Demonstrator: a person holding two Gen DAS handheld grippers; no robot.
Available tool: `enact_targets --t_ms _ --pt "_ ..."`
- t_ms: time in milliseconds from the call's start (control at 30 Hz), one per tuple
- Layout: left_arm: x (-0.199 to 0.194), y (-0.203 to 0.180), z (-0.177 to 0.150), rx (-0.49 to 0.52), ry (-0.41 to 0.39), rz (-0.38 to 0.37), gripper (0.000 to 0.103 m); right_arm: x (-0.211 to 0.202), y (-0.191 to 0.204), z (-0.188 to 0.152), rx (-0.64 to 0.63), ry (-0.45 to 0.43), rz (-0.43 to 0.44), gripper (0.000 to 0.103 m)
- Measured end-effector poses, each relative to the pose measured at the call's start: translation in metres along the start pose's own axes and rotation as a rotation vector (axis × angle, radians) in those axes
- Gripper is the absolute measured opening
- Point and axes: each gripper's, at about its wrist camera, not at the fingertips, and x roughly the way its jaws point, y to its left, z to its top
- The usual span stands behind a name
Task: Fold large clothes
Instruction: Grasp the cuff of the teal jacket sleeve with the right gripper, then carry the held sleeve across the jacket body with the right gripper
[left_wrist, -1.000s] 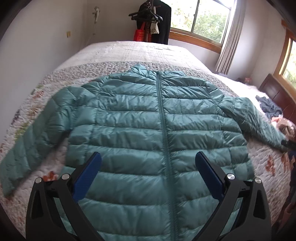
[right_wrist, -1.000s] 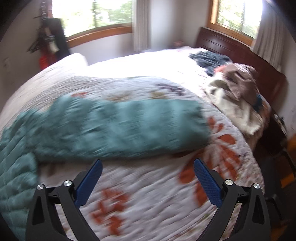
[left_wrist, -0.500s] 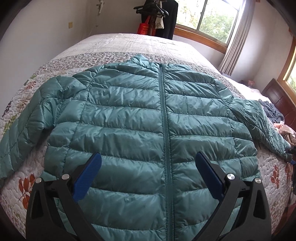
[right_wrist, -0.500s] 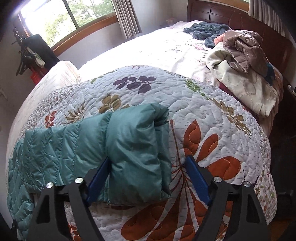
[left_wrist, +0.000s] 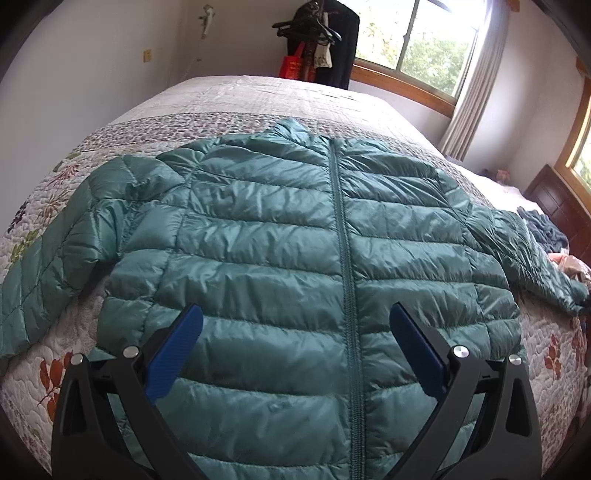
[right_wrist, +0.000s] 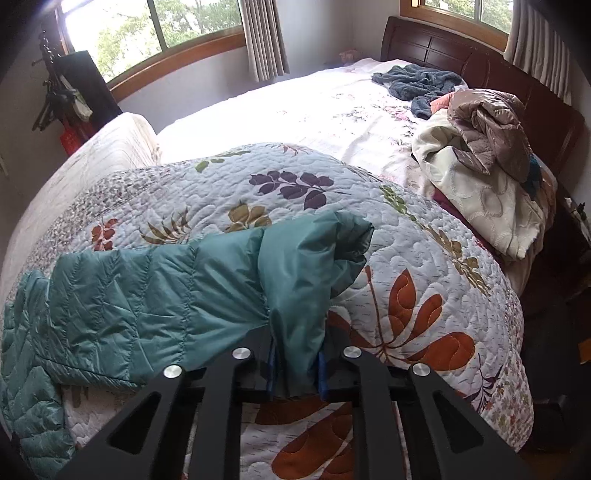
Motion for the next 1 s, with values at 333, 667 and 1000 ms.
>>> enact_targets --t_ms 333,667,1000 --pt "-0.007 0.015 0.006 -0.039 -0.023 0.008 0.100 -0.084 0.132 0.009 -0.195 -0.200 0.111 0.014" --pt "-0.008 0.033 0.012 -0.076 -0.045 0.028 0.100 -0.076 0.305 -0.045 -0.474 -0.133 0.329 0.014" --pt "-0.006 0.037 0.014 -0.076 -0.051 0.040 0.100 -0.056 0.405 -0.103 -0.675 -0.052 0.484 0.014"
